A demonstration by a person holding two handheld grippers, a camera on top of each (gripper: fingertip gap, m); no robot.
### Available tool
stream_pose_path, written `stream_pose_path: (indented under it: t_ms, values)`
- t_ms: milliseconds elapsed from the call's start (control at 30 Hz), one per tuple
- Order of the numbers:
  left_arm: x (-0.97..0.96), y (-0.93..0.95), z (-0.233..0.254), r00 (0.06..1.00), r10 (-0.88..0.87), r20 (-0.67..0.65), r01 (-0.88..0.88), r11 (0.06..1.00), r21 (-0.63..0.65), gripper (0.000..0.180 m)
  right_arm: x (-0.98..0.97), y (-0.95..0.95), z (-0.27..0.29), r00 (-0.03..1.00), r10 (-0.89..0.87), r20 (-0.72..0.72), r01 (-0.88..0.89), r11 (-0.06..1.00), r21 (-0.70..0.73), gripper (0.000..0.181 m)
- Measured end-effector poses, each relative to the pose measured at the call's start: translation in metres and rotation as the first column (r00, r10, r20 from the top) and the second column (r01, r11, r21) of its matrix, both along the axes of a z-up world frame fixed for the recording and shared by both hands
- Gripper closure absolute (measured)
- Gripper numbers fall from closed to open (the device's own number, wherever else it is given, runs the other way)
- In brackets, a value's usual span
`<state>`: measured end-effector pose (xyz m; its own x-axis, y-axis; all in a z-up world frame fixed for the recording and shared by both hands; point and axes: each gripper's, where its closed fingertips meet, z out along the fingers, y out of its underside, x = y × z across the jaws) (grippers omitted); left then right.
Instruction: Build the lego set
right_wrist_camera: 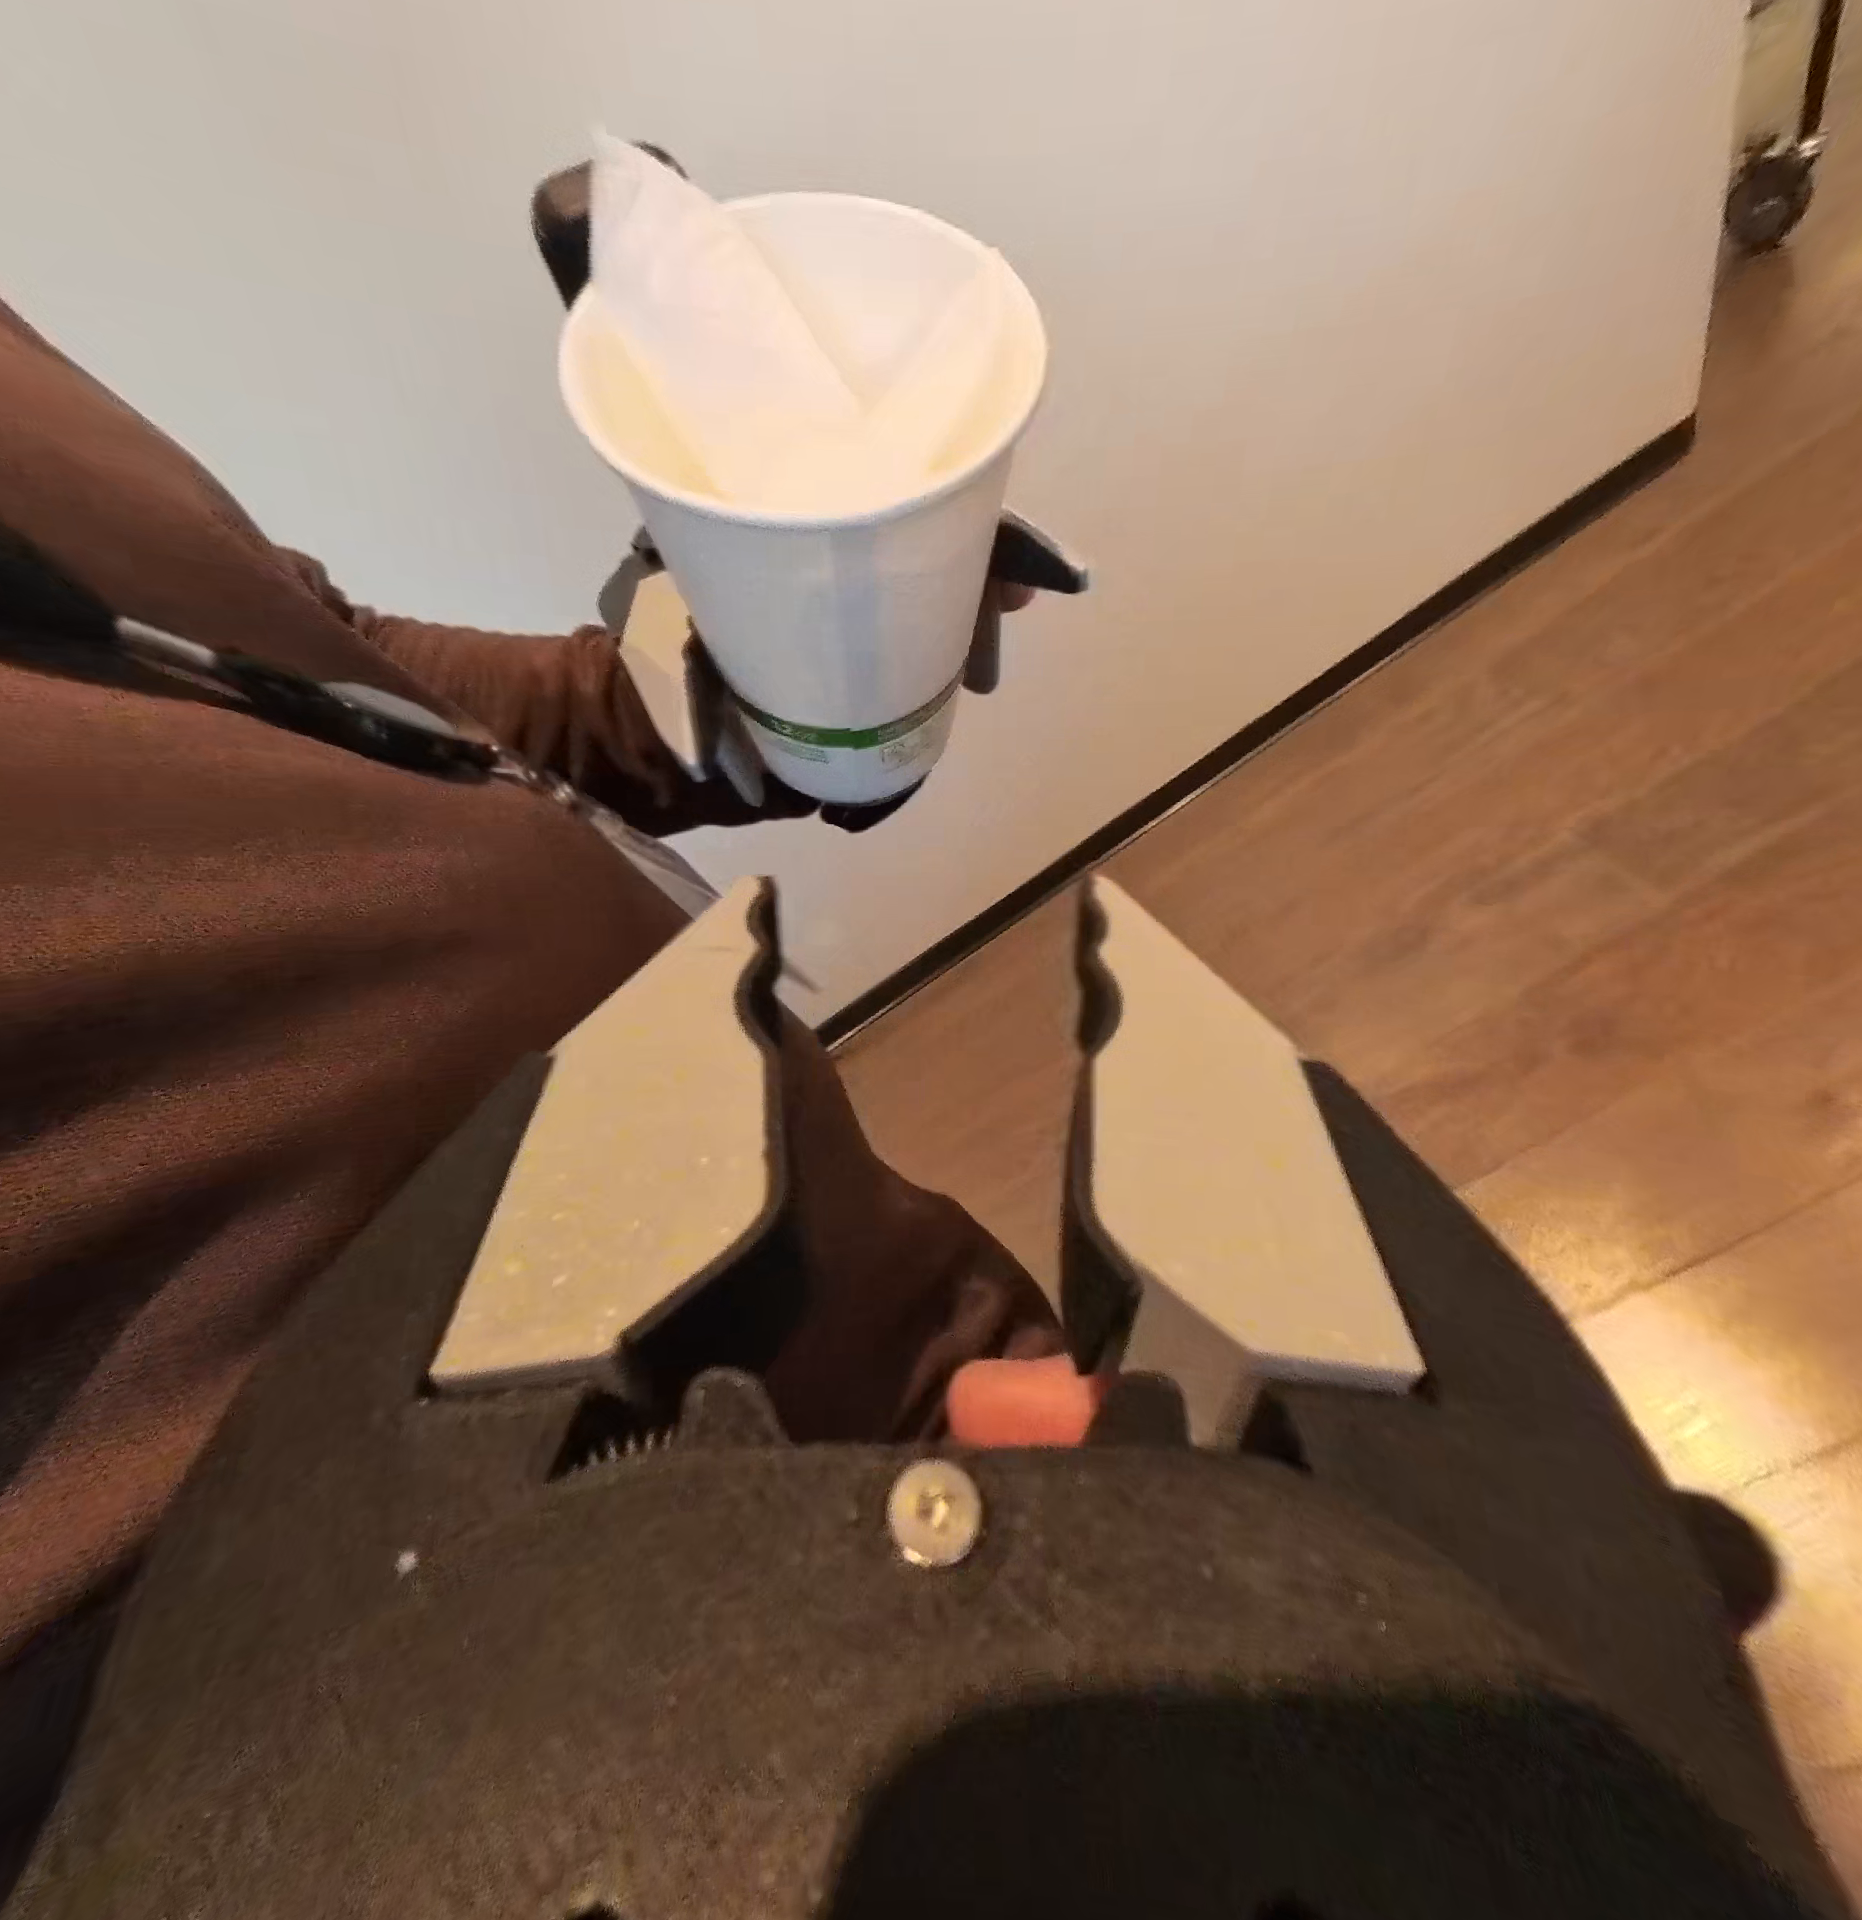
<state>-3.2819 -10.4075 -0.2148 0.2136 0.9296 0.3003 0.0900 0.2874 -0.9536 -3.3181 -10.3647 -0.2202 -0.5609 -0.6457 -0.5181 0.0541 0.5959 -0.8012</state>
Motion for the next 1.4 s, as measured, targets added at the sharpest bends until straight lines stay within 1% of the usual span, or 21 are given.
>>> stream_pose_path:
  t_ms: [33, 100, 200, 267, 333, 400, 467, 500, 567, 700, 733, 800, 833, 867, 933, 967, 1033, 1133, 1200, 1267, 1400]
  values:
    - [-0.005, -0.028, -0.002, 1.000, 0.027, 0.007, -0.027, 1.000, -0.005, 0.085, 0.000, -0.032, -0.007, 1.000, 0.027, 0.007, -0.027, 1.000, -0.009, 0.118]
    - [-0.015, -0.088, -0.005, 0.998, 0.064, 0.009, -0.064, 0.998, 0.001, 0.084, -0.005, -0.100, -0.010, 0.993, 0.114, 0.016, -0.112, 0.990, -0.080, 0.116]
    - [-0.040, -0.199, 0.000, 0.988, 0.148, 0.032, -0.148, 0.989, -0.024, 0.085, -0.023, -0.221, -0.001, 0.977, 0.211, -0.024, -0.211, 0.955, -0.211, 0.098]
    - [-0.061, -0.275, 0.012, 0.976, 0.210, 0.059, -0.208, 0.977, -0.040, 0.084, -0.033, -0.301, 0.021, 0.962, 0.269, -0.039, -0.268, 0.913, -0.308, 0.086]
    - [-0.083, -0.342, 0.039, 0.970, 0.240, 0.031, -0.238, 0.970, -0.037, 0.085, -0.044, -0.381, 0.049, 0.951, 0.300, -0.075, -0.306, 0.875, -0.376, 0.080]
    - [-0.104, -0.403, 0.054, 0.961, 0.274, 0.044, -0.269, 0.959, -0.093, 0.084, -0.051, -0.451, 0.079, 0.935, 0.344, -0.081, -0.346, 0.841, -0.416, 0.077]
    - [-0.122, -0.464, 0.056, 0.945, 0.313, 0.091, -0.298, 0.943, -0.150, 0.085, -0.051, -0.507, 0.100, 0.901, 0.423, -0.100, -0.425, 0.808, -0.409, 0.076]
    - [-0.129, -0.492, 0.057, 0.943, 0.323, 0.084, -0.307, 0.938, -0.161, 0.086, -0.052, -0.538, 0.106, 0.897, 0.426, -0.121, -0.436, 0.800, -0.413, 0.082]
    - [-0.140, -0.552, 0.050, 0.938, 0.335, 0.088, -0.320, 0.935, -0.151, 0.086, -0.053, -0.599, 0.109, 0.892, 0.419, -0.170, -0.449, 0.782, -0.431, 0.084]
    - [-0.153, -0.679, 0.019, 0.929, 0.360, 0.084, -0.348, 0.928, -0.130, 0.087, -0.047, -0.723, 0.090, 0.864, 0.442, -0.240, -0.503, 0.749, -0.431, 0.085]
    - [-0.152, -0.714, 0.016, 0.928, 0.366, 0.064, -0.356, 0.926, -0.125, 0.088, -0.045, -0.756, 0.083, 0.856, 0.447, -0.260, -0.517, 0.741, -0.428, 0.085]
    - [-0.149, -0.786, 0.005, 0.929, 0.366, 0.048, -0.358, 0.924, -0.133, 0.089, -0.043, -0.828, 0.070, 0.851, 0.445, -0.278, -0.524, 0.751, -0.402, 0.085]
    - [-0.146, -0.825, 0.002, 0.928, 0.371, 0.033, -0.362, 0.920, -0.152, 0.089, -0.042, -0.863, 0.064, 0.849, 0.448, -0.282, -0.527, 0.762, -0.377, 0.086]
    - [-0.144, -0.864, 0.000, 0.931, 0.365, 0.023, -0.359, 0.923, -0.140, 0.089, -0.042, -0.900, 0.058, 0.848, 0.451, -0.279, -0.526, 0.779, -0.340, 0.090]
    - [-0.139, -0.938, 0.010, 0.940, 0.342, 0.011, -0.340, 0.937, -0.079, 0.089, -0.043, -0.973, 0.059, 0.865, 0.441, -0.241, -0.496, 0.825, -0.270, 0.088]
    - [-0.137, -0.973, 0.015, 0.941, 0.339, -0.001, -0.338, 0.938, -0.078, 0.089, -0.047, -1.008, 0.063, 0.874, 0.434, -0.217, -0.480, 0.837, -0.261, 0.087]
    - [-0.133, -1.047, 0.016, 0.934, 0.354, 0.054, -0.347, 0.932, -0.106, 0.088, -0.060, -1.083, 0.068, 0.905, 0.383, -0.188, -0.422, 0.870, -0.257, 0.087]
    - [-0.127, -1.154, 0.015, 0.911, 0.403, 0.087, -0.388, 0.910, -0.145, 0.087, -0.087, -1.186, 0.061, 0.939, 0.323, -0.121, -0.343, 0.910, -0.235, 0.093]
    - [-0.129, -1.222, 0.004, 0.903, 0.417, 0.108, -0.402, 0.905, -0.136, 0.087, -0.109, -1.253, 0.041, 0.949, 0.295, -0.111, -0.313, 0.920, -0.235, 0.096]
    - [-0.131, -1.290, -0.006, 0.894, 0.437, 0.098, -0.425, 0.897, -0.120, 0.088, -0.130, -1.323, 0.012, 0.956, 0.276, -0.094, -0.291, 0.930, -0.225, 0.101]
    - [-0.140, -1.436, -0.015, 0.848, 0.518, 0.111, -0.504, 0.853, -0.134, 0.089, -0.161, -1.468, -0.034, 0.943, 0.331, 0.024, -0.321, 0.927, -0.194, 0.107]
